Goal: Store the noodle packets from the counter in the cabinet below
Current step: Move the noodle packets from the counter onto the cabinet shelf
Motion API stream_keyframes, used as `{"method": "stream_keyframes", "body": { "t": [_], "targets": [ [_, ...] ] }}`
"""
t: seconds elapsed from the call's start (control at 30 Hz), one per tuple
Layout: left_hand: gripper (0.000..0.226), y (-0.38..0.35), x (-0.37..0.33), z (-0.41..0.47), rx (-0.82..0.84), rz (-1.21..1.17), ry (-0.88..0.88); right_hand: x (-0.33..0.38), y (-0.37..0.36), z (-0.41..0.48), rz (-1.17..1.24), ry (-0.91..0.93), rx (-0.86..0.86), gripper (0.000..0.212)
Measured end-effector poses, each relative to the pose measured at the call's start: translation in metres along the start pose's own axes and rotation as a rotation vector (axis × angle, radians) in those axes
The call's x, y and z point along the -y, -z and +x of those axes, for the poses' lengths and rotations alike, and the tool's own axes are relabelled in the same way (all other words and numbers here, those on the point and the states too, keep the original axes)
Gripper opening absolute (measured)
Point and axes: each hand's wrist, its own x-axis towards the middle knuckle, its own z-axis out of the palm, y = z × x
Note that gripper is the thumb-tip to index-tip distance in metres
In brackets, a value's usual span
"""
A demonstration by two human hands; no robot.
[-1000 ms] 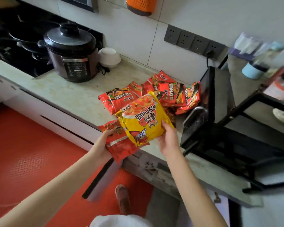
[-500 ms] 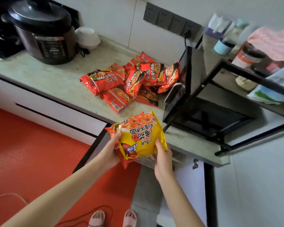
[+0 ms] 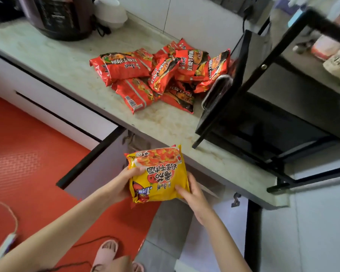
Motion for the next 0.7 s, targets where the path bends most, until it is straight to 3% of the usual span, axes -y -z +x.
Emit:
{"method": "stream_keyframes", "body": {
  "t": [0.23,0.3,0.4,0.43,0.53,0.7],
  "targets": [
    [0.090,0.060,0.067,0.086,0.008,0.080,0.026,-0.086,-0.006,0.083,0.110,-0.045,0.017,0.079],
    [0.077,0.086,0.090,0.121,-0.007,0.103,0.023,-0.120,-0.007,0.113,0.160,-0.014,0.008,0.078],
    [0.081,0.116,0.120,0.177,0.006,0.148,-0.037,-0.165,0.000,0.155,0.183,0.051,0.050,0.105],
    [0.073,0.122,0.126,0.195,0.024,0.168,-0.056,-0.177,0.005,0.167,0.197,0.074,0.055,0.110],
    [0.040,0.135,0.147,0.245,0.074,0.234,-0.150,-0.210,0.017,0.202,0.221,0.171,0.003,0.102],
    [0.069,0.150,0.191,0.323,0.177,0.392,-0.457,-0.273,0.041,0.244,0.164,0.399,-0.268,0.062]
  ]
}}
